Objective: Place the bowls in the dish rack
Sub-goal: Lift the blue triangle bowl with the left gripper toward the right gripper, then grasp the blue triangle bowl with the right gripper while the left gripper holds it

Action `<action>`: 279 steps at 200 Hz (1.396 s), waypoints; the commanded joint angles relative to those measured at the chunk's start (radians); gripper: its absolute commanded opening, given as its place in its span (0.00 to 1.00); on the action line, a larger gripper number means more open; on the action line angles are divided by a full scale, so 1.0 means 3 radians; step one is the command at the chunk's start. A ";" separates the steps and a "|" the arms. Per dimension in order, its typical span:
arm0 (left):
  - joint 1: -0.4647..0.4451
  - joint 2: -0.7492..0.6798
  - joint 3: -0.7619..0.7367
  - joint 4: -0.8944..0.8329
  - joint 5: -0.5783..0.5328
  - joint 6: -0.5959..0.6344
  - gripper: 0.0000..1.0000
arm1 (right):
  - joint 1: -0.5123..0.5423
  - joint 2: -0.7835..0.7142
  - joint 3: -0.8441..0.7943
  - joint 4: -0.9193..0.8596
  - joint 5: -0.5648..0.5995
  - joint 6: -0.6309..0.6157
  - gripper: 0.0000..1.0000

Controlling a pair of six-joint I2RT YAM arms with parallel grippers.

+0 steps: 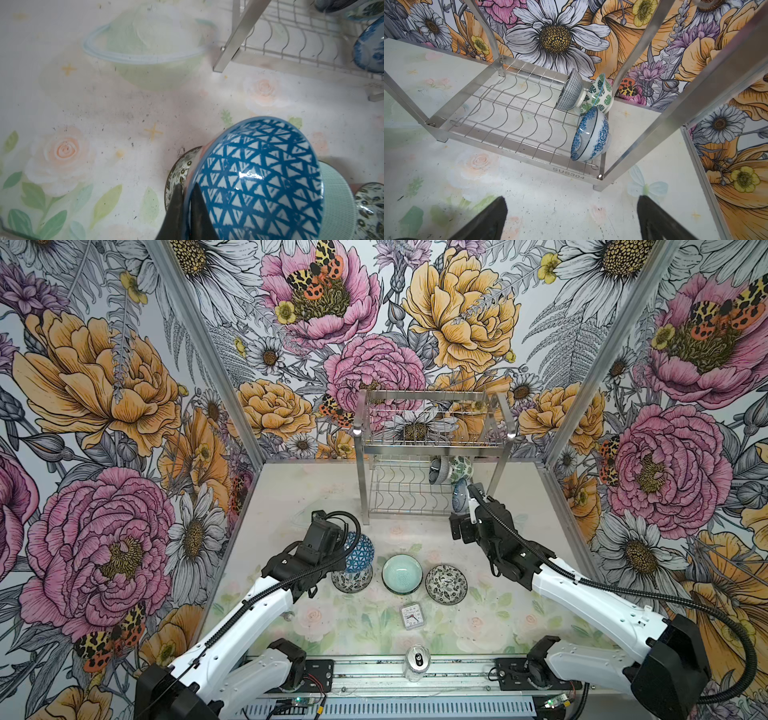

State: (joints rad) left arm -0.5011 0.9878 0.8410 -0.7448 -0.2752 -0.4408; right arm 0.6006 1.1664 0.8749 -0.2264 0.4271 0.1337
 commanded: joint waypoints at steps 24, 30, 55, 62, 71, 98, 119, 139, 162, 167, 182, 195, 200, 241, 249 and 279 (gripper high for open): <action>-0.0289 0.0038 0.0385 0.0685 -0.0274 0.0286 0.00 | -0.0012 -0.0272 0.0326 -0.0145 -0.0427 0.0142 1.00; -0.0325 0.0090 0.0396 0.0804 -0.0267 0.0299 0.00 | -0.0008 -0.0298 0.0346 -0.0150 -0.0516 0.0196 1.00; -0.0462 0.0382 0.0491 0.1178 -0.0216 0.0357 0.00 | 0.0007 -0.0401 0.0401 -0.0150 -0.0898 0.0428 1.00; -0.0496 0.0484 0.0531 0.1263 -0.0196 0.0377 0.00 | 0.0012 -0.0423 0.0411 -0.0145 -0.0995 0.0479 1.00; -0.0536 0.0614 0.0579 0.1368 -0.0156 0.0399 0.00 | 0.0025 -0.0437 0.0426 -0.0145 -0.1117 0.0536 1.00; -0.0658 0.0939 0.0753 0.1627 -0.0059 0.0457 0.00 | 0.0049 -0.0396 0.0492 -0.0140 -0.1423 0.0688 1.00; -0.0721 0.1124 0.0888 0.1779 0.0013 0.0483 0.00 | 0.0070 -0.0225 0.0494 -0.0082 -0.1533 0.0871 1.00; -0.0766 0.1254 0.0990 0.1890 0.0066 0.0487 0.00 | 0.0097 0.0001 0.0484 -0.0005 -0.1539 0.1054 1.00; -0.0824 0.1343 0.1074 0.1952 0.0095 0.0486 0.00 | 0.0109 0.0226 0.0459 0.0134 -0.1475 0.1238 0.99; -0.0838 0.1359 0.1087 0.1962 0.0095 0.0486 0.00 | 0.0110 0.0257 0.0454 0.0162 -0.1453 0.1279 0.99; -0.0863 0.1376 0.1098 0.1996 0.0101 0.0487 0.00 | 0.0107 0.0363 0.0445 0.0260 -0.1410 0.1405 0.96; -0.0885 0.1393 0.1105 0.2022 0.0109 0.0471 0.00 | 0.0105 0.0434 0.0408 0.0401 -0.1416 0.1517 0.91; -0.0889 0.1400 0.1103 0.2030 0.0114 0.0468 0.00 | 0.0107 0.0462 0.0390 0.0462 -0.1428 0.1561 0.89; -0.0934 0.1437 0.1105 0.2077 0.0158 0.0450 0.00 | 0.0112 0.0641 0.0256 0.0824 -0.1477 0.1841 0.62; -0.0942 0.1437 0.1104 0.2084 0.0156 0.0447 0.00 | 0.0113 0.0657 0.0248 0.0851 -0.1471 0.1870 0.55; -0.0948 0.1427 0.1110 0.2101 0.0161 0.0446 0.00 | 0.0115 0.0688 0.0257 0.0852 -0.1458 0.1900 0.20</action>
State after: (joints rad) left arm -0.7769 1.4223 1.1336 -0.1989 -0.2493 -0.3019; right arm 0.6281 1.3670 0.9539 -0.0319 -0.0032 0.6689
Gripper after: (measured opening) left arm 0.083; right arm 0.329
